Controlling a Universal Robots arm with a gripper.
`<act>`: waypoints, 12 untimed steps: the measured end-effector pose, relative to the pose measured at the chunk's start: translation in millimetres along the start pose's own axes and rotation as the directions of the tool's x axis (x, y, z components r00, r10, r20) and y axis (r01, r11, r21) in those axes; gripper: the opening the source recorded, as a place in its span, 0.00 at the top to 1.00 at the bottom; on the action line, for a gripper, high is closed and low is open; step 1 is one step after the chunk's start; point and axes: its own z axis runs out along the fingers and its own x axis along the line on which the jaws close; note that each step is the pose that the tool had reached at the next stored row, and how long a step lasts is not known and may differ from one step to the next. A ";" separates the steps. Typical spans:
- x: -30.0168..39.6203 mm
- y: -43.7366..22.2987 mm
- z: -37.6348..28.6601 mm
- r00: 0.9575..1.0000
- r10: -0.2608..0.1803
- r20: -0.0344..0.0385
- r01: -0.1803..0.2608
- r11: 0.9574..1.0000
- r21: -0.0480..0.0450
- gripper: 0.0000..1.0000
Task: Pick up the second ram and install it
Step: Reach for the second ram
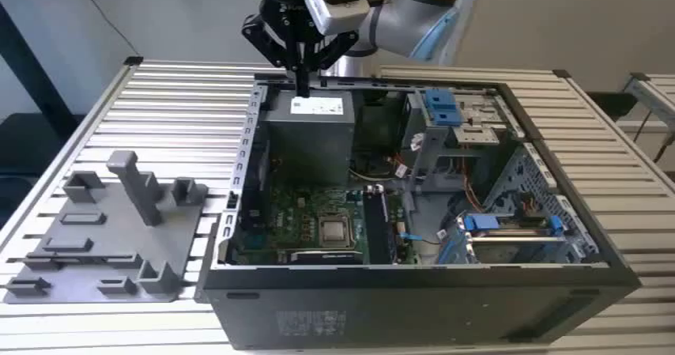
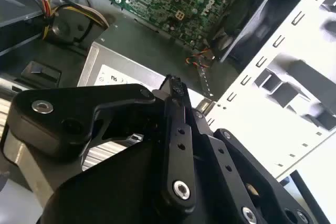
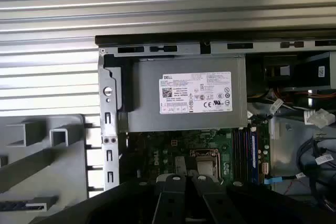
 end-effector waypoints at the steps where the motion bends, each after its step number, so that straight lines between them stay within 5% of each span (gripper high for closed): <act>1: 0.0 0.0 0.0 1.000 0.000 0.000 0.000 1.000 0.000 0.89; 12: 0.4 0.0 0.0 1.000 0.000 0.000 0.000 1.000 0.000 0.89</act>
